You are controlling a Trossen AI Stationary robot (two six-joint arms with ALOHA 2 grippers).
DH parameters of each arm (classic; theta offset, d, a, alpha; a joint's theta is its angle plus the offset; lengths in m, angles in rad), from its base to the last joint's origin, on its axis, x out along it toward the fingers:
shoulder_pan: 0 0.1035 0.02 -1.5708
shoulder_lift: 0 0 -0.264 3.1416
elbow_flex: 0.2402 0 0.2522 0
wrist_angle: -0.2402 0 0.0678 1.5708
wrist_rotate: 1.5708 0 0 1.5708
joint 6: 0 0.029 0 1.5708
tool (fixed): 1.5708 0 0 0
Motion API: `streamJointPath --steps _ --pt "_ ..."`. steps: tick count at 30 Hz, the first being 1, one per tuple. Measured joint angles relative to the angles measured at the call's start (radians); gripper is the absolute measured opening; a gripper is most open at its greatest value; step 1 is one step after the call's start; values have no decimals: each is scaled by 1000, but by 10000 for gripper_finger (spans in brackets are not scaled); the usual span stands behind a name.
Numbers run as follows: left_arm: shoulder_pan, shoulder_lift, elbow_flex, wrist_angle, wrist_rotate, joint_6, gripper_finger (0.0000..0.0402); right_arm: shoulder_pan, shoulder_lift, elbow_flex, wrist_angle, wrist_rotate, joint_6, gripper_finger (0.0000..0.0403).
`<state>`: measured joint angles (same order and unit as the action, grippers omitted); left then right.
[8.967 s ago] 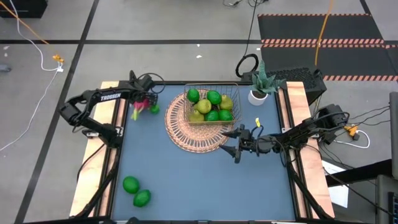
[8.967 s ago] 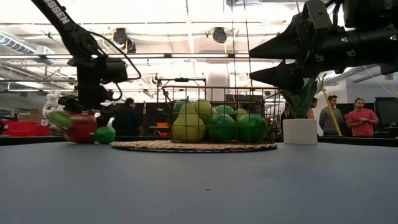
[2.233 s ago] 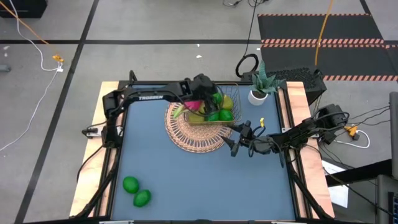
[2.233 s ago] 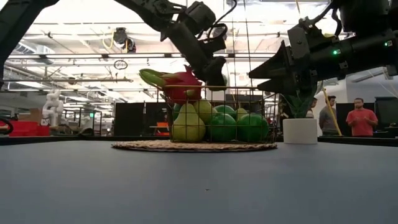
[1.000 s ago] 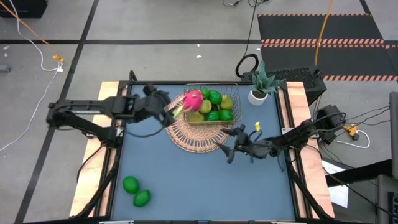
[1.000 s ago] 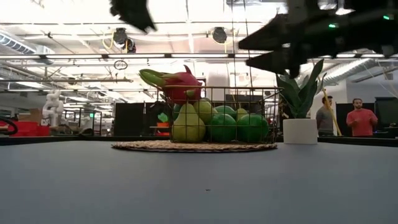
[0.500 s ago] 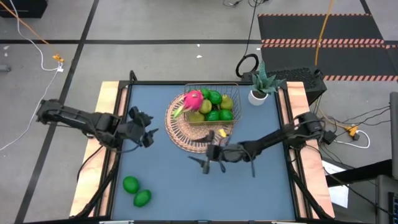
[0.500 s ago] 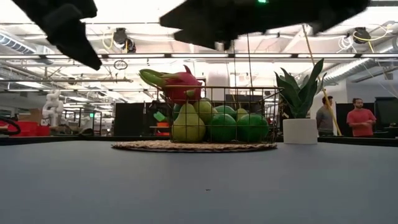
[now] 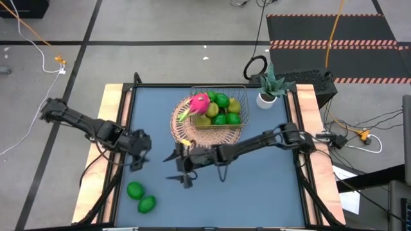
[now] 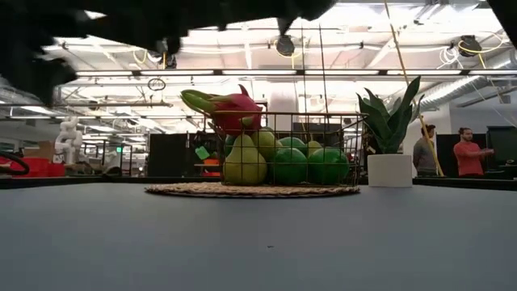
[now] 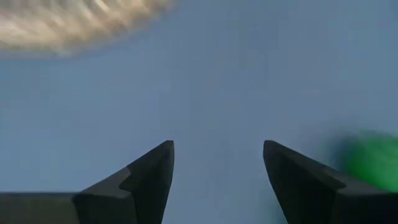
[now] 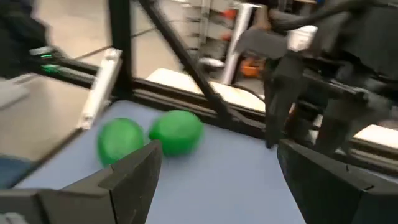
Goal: Build produce basket
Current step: Put the green lime into the wire basket
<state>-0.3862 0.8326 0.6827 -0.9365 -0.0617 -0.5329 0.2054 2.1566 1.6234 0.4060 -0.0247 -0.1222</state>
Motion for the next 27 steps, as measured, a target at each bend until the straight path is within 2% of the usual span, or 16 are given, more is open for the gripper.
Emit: streamJointPath --steps 3,6,10,14,22,27 --pt "-30 5 0 14 192 -86 247 0 65 89 -1 -81 -24 312" --pt "-90 24 0 50 259 -194 247 8 124 144 21 -113 -45 313" --pt "-226 88 0 159 282 -312 246 25 182 167 103 -135 -124 326" --pt "-376 188 2 317 284 -416 232 45 221 171 144 -142 -133 344" --pt "-614 398 2 599 332 -774 173 91 291 172 260 -158 -124 356" --pt "-693 531 3 758 319 -911 131 110 368 246 248 -104 -105 356"
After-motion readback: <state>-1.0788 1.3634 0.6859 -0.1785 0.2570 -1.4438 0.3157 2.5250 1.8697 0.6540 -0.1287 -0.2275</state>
